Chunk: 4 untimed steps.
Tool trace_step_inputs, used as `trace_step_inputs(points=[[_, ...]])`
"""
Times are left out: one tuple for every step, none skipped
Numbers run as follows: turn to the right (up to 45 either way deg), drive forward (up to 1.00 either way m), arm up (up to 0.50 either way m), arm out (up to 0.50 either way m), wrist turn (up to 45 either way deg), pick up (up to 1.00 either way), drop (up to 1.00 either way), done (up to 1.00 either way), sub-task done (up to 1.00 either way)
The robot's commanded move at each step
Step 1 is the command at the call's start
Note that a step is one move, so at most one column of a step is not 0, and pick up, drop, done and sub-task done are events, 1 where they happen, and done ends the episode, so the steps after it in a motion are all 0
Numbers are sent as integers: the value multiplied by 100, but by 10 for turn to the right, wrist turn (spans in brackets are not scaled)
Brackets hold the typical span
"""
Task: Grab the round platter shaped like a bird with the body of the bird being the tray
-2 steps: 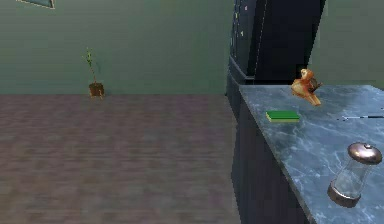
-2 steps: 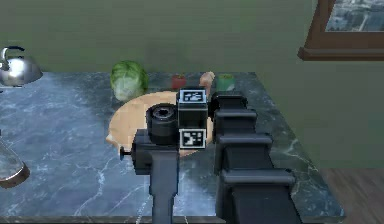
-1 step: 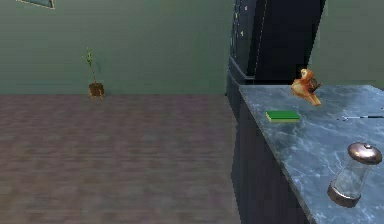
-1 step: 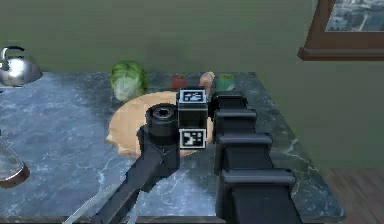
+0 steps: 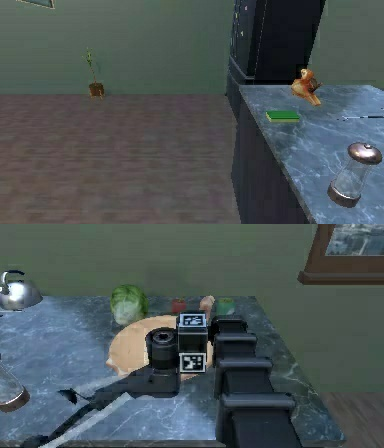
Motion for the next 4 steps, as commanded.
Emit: trace_step_inputs(points=[[0, 0, 0, 0, 450, 0, 0, 0, 0], [0, 0, 0, 0, 270, 0, 0, 0, 0], [0, 0, -8, 0, 0, 0, 0, 0, 0], [0, 0, 0, 0, 0, 100, 0, 0, 0]])
